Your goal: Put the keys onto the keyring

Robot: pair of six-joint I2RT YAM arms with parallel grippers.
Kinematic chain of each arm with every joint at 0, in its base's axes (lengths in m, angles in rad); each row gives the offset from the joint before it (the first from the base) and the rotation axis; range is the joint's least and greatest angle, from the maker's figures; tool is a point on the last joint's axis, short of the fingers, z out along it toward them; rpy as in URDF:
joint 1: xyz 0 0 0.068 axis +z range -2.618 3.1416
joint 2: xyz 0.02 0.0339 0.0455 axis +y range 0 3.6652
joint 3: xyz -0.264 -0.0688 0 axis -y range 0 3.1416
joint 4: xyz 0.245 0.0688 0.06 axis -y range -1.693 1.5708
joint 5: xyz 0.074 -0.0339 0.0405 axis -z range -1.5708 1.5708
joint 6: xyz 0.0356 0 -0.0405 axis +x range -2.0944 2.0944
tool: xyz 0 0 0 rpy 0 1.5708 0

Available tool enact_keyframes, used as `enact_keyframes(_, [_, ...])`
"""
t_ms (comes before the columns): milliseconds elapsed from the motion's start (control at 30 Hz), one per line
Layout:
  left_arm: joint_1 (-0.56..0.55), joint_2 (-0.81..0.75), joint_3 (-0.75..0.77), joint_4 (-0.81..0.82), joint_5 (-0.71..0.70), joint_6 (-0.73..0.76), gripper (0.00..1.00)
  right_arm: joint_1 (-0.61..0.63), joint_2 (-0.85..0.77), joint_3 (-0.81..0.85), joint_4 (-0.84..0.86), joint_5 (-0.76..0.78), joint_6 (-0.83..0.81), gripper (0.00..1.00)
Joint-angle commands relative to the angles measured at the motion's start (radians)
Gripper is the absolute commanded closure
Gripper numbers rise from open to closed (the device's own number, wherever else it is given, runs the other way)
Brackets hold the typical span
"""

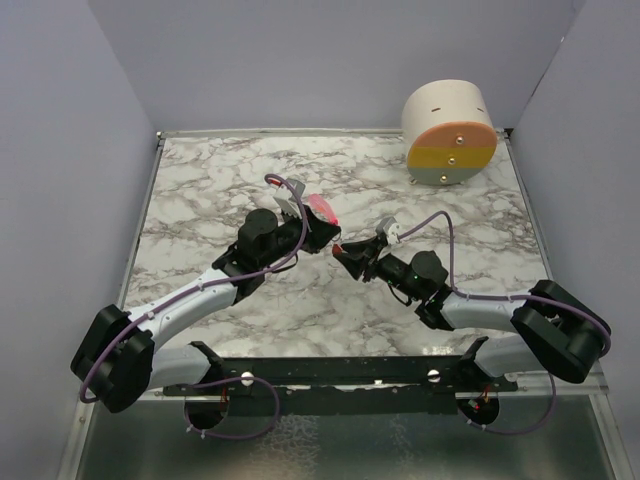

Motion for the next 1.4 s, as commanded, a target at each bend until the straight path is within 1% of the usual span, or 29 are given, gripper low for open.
enact_keyframes(0, [-0.009, -0.021, 0.003, 0.01, 0.023, -0.01, 1.0, 0.0, 0.0, 0.019, 0.051, 0.032, -0.024, 0.68])
enact_keyframes(200, [-0.015, -0.01, 0.005, 0.01, 0.025, -0.01, 1.0, 0.001, 0.009, 0.015, 0.073, 0.049, -0.039, 0.69])
enact_keyframes(267, [-0.016, -0.008, 0.005, 0.01, 0.024, -0.01, 1.0, 0.0, 0.01, 0.014, 0.075, 0.057, -0.044, 0.74])
enact_keyframes(333, [-0.018, -0.008, 0.005, 0.01, 0.023, -0.01, 1.0, 0.0, 0.007, 0.011, 0.076, 0.07, -0.048, 0.85])
enact_keyframes(400, [-0.019, -0.01, 0.003, 0.01, 0.025, -0.007, 1.0, 0.001, -0.002, 0.003, 0.075, 0.09, -0.053, 0.88])
enact_keyframes(600, [-0.019, -0.02, -0.001, 0.009, 0.02, -0.002, 1.0, 0.001, -0.048, -0.004, 0.023, 0.13, -0.084, 0.9])
enact_keyframes(833, [-0.019, -0.011, 0.0, 0.004, 0.055, -0.006, 1.0, 0.001, -0.075, -0.003, 0.004, 0.179, -0.133, 0.91])
enact_keyframes(1133, [-0.018, 0.0, 0.004, 0.001, 0.088, -0.007, 1.0, 0.0, -0.048, 0.01, 0.024, 0.209, -0.21, 0.9])
enact_keyframes(1367, [-0.019, 0.039, 0.018, 0.001, 0.13, -0.008, 1.0, 0.0, -0.06, -0.009, 0.06, 0.24, -0.235, 0.9])
